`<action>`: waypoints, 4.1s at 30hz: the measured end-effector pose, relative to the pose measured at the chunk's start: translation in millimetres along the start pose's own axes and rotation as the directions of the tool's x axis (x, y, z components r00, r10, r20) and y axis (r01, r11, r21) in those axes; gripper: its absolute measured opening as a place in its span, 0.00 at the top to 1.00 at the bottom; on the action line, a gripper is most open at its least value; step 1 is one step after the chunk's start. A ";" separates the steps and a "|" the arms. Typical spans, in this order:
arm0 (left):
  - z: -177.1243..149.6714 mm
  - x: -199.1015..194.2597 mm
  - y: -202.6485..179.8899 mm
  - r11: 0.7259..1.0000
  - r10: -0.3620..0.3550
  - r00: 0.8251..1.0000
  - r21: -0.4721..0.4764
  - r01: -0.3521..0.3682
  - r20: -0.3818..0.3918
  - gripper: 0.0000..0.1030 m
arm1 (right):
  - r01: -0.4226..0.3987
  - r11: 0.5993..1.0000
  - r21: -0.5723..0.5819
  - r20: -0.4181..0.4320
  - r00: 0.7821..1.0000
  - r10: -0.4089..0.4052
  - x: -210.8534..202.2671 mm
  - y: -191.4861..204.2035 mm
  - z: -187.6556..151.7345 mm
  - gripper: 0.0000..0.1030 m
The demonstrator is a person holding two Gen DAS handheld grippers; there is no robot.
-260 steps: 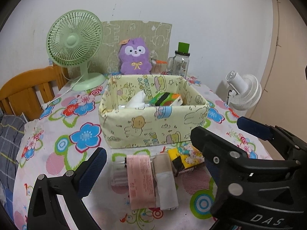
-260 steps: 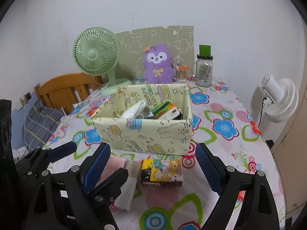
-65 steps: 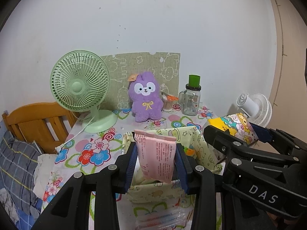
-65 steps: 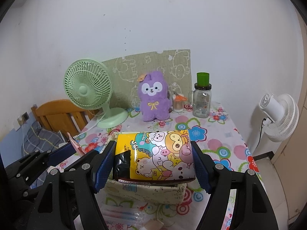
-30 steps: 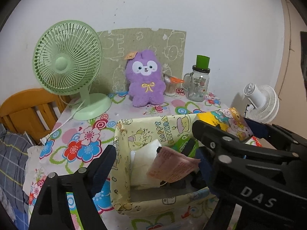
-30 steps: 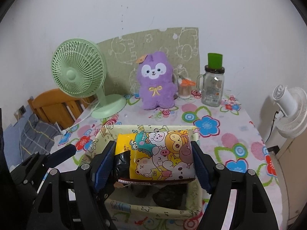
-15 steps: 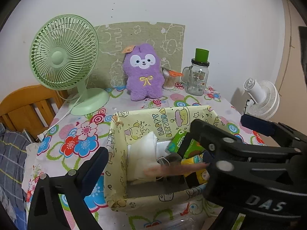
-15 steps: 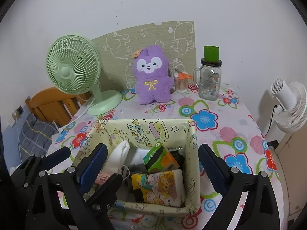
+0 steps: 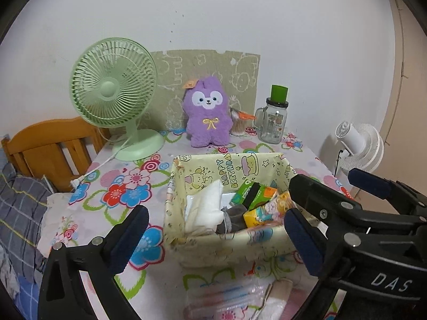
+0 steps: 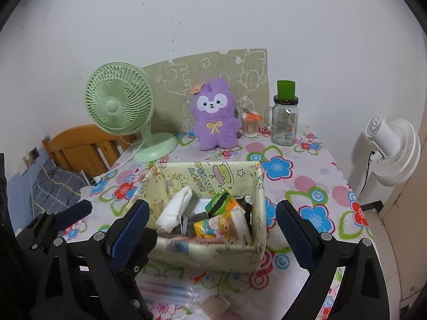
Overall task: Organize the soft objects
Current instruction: 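Withdraw both open grippers from the yellow box, then move both open grippers down toward the white roll and clear plastic bundle, then close the right gripper around the white roll with the tan end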
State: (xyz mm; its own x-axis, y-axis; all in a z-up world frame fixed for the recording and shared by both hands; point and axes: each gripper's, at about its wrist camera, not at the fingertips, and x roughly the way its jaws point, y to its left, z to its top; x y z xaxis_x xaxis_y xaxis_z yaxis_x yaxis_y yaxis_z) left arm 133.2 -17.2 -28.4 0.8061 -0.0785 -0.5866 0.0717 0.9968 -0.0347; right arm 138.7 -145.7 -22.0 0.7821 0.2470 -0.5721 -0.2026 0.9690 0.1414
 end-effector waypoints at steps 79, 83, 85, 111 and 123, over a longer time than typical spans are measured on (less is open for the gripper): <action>-115.6 13.5 21.5 0.999 0.035 0.984 0.011 -0.034 -0.176 0.00 | 0.031 0.999 0.013 -0.246 0.969 -0.027 34.2 15.9 -119.1 0.28; -120.7 20.2 21.9 0.999 0.034 0.980 0.011 -0.032 -0.195 0.00 | 0.033 0.999 0.012 -0.277 0.960 -0.029 42.5 15.4 -124.1 0.30; -122.4 23.3 21.0 0.999 0.031 0.979 0.013 -0.029 -0.203 0.00 | 0.031 0.999 0.016 -0.288 0.957 -0.025 45.4 15.0 -126.3 0.33; -127.6 33.9 2.3 0.998 0.036 0.967 0.068 -0.020 -0.251 0.01 | 0.009 1.000 -0.004 -0.308 0.951 -0.010 53.1 14.1 -132.3 0.80; -115.7 36.4 2.2 0.999 0.022 0.970 0.039 -0.013 -0.243 0.01 | 0.010 1.000 0.016 -0.274 0.962 -0.005 44.7 4.2 -122.1 0.85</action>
State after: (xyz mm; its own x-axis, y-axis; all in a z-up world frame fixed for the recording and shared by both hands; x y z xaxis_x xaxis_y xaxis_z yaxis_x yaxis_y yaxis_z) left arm 94.8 -16.3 -143.4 0.6405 -0.0505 -0.7663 0.0840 0.9965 0.0045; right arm 100.9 -131.2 -145.7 0.5915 0.2314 -0.7724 -0.1857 0.9713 0.1488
